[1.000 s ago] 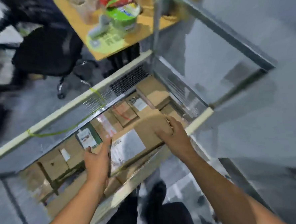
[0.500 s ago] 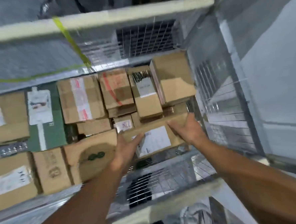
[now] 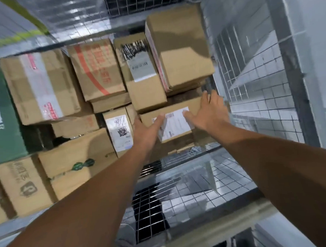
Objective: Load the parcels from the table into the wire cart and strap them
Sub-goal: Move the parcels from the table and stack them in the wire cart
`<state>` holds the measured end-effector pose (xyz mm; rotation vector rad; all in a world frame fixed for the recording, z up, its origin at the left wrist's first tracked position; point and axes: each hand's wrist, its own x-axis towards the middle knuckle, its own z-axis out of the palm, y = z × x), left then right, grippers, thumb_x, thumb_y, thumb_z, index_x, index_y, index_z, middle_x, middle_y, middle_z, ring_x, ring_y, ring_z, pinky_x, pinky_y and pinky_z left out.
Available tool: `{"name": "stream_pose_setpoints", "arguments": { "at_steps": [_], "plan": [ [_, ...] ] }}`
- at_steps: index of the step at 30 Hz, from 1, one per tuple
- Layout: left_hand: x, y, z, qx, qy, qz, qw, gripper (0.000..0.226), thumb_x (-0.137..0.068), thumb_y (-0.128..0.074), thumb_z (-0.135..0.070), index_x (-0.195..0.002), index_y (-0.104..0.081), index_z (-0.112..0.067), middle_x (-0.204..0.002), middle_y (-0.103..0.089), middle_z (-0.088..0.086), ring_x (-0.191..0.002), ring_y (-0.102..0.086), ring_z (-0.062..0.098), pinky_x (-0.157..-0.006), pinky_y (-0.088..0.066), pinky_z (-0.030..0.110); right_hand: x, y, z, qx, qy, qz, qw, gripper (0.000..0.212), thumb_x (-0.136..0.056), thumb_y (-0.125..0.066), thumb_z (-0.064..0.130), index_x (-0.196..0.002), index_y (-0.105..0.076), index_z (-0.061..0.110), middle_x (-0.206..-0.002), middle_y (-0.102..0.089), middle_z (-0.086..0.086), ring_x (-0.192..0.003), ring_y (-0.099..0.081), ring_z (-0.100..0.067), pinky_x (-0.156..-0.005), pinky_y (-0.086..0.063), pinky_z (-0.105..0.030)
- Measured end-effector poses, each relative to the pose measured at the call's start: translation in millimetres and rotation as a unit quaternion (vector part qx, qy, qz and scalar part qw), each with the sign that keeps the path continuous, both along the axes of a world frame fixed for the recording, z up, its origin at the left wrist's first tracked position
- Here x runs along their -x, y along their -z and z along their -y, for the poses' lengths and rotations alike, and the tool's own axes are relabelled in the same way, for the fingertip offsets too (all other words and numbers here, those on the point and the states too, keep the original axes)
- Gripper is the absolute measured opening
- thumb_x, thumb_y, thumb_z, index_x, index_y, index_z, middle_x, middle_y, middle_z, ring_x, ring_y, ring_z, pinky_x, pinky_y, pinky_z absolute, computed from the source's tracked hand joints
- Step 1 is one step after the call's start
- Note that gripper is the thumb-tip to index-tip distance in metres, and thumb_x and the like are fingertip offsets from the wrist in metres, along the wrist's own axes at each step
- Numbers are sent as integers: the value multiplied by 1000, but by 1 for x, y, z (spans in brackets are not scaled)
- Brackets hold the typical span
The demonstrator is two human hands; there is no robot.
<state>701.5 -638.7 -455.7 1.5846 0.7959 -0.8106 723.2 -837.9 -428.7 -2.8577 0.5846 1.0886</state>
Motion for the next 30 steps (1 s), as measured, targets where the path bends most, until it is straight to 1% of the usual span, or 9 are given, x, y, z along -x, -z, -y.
{"name": "stream_pose_setpoints", "arguments": {
  "at_steps": [3, 6, 10, 12, 14, 17, 19, 23, 30],
  "plan": [
    [-3, -36, -17, -13, 16, -6, 1000, 105, -89, -72, -61, -165, -16, -16, -168, -29, 6, -149, -36, 29, -118, -34, 39, -9, -36, -4, -72, 50, 20, 996, 91, -99, -38, 68, -166, -1, 18, -171, -6, -17, -157, -6, -37, -125, -15, -51],
    [0, -90, -44, -47, 62, 3, 997, 97, -92, -66, -61, -165, -21, -18, -171, -24, 6, -152, -32, 31, -122, -31, 45, -6, -95, -19, -132, 111, 79, 982, 84, -100, -45, 62, -166, -15, 20, -169, -21, -16, -155, -16, -34, -124, -20, -47],
    [12, -184, -79, -71, 180, 77, 978, 85, -94, -61, -65, -161, -34, -21, -164, -37, 8, -146, -42, 28, -122, -33, 45, 33, -197, -43, -164, 183, 166, 955, 76, -99, -54, 55, -161, -31, 17, -163, -35, -15, -152, -25, -32, -124, -24, -43],
    [21, -231, -93, -71, 259, 147, 952, 79, -95, -60, -64, -158, -37, -23, -164, -38, 3, -147, -39, 23, -118, -31, 35, 71, -247, -59, -163, 239, 221, 931, 70, -99, -60, 48, -157, -40, 14, -155, -44, -17, -147, -35, -34, -121, -29, -42],
    [36, -278, -101, -49, 352, 220, 908, 81, -93, -55, -72, -158, -37, -27, -165, -35, -5, -151, -32, 17, -114, -27, 31, 122, -292, -79, -143, 290, 287, 902, 66, -97, -65, 42, -152, -47, 10, -148, -52, -18, -141, -42, -35, -118, -30, -41],
    [67, -340, -100, -26, 474, 299, 828, 94, -87, -45, -85, -159, -38, -26, -169, -29, -2, -155, -23, 19, -125, -22, 42, 207, -346, -116, -102, 378, 335, 857, 68, -99, -64, 45, -155, -43, 12, -156, -46, -13, -146, -34, -30, -120, -19, -33],
    [97, -372, -94, -7, 542, 331, 772, 92, -87, -48, -77, -159, -39, -21, -169, -29, 0, -157, -20, 23, -128, -18, 46, 271, -373, -143, -69, 441, 344, 826, 69, -100, -62, 46, -157, -41, 13, -160, -41, -13, -151, -29, -29, -125, -16, -36],
    [180, -421, -71, 67, 656, 357, 662, 80, -90, -61, -58, -157, -42, -18, -167, -33, 5, -157, -21, 26, -128, -18, 47, 415, -418, -193, 1, 583, 387, 714, 69, -100, -61, 48, -158, -40, 16, -161, -40, -8, -152, -30, -27, -123, -26, -47],
    [367, -452, -18, 175, 789, 391, 440, 86, -84, -53, -70, -156, -45, -23, -167, -33, 6, -158, -18, 30, -130, -13, 48, 651, -441, -264, 152, 733, 344, 566, 68, -103, -52, 50, -159, -37, 14, -161, -40, -13, -150, -33, -29, -122, -28, -44]
  ]
}}
